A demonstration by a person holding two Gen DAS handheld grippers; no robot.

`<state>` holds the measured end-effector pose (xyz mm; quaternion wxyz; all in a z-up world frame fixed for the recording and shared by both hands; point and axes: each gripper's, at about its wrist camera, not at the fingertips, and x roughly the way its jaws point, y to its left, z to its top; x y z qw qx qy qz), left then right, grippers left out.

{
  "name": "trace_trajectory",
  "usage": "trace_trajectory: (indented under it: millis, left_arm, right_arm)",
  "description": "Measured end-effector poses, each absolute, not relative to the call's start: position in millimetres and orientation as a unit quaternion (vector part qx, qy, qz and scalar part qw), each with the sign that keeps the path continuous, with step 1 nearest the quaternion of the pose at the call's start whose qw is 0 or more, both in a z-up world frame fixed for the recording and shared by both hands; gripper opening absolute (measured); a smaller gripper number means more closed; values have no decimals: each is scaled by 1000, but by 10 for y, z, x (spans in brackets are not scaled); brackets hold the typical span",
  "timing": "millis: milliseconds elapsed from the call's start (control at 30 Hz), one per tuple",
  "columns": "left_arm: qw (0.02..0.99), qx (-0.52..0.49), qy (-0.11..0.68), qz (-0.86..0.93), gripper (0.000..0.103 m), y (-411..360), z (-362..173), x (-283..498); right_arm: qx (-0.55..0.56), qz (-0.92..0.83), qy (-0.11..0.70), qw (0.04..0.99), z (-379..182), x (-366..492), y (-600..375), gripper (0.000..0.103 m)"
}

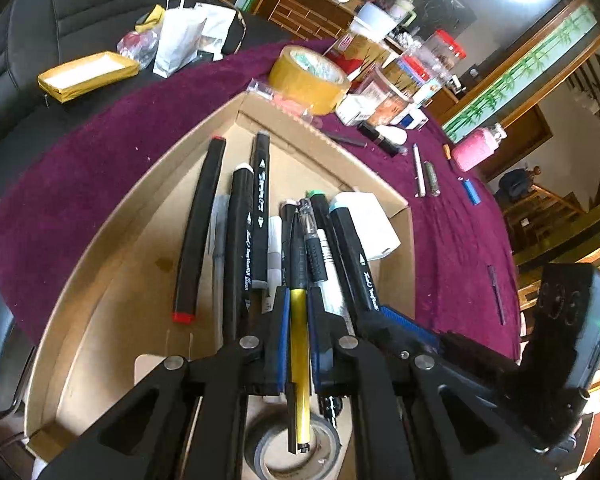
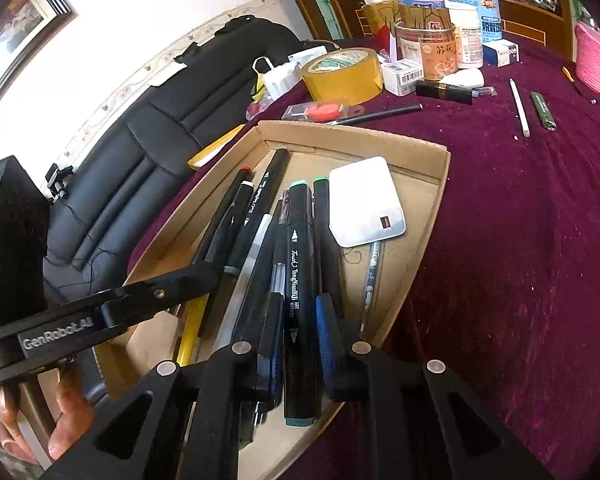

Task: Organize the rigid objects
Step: 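Lower the yellow pencil into the tray with the left gripper while the right gripper releases the black marker there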

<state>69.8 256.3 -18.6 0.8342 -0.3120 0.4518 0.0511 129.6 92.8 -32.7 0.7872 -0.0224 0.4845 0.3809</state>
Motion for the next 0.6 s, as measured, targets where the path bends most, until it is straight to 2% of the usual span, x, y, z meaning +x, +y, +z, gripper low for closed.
trace_trajectory:
  millis: [600]
  left_arm:
    - [825, -285, 484, 65, 8, 2570, -303, 875]
  right_arm:
    - [-63, 366, 474, 798, -383, 1283, 1098, 18]
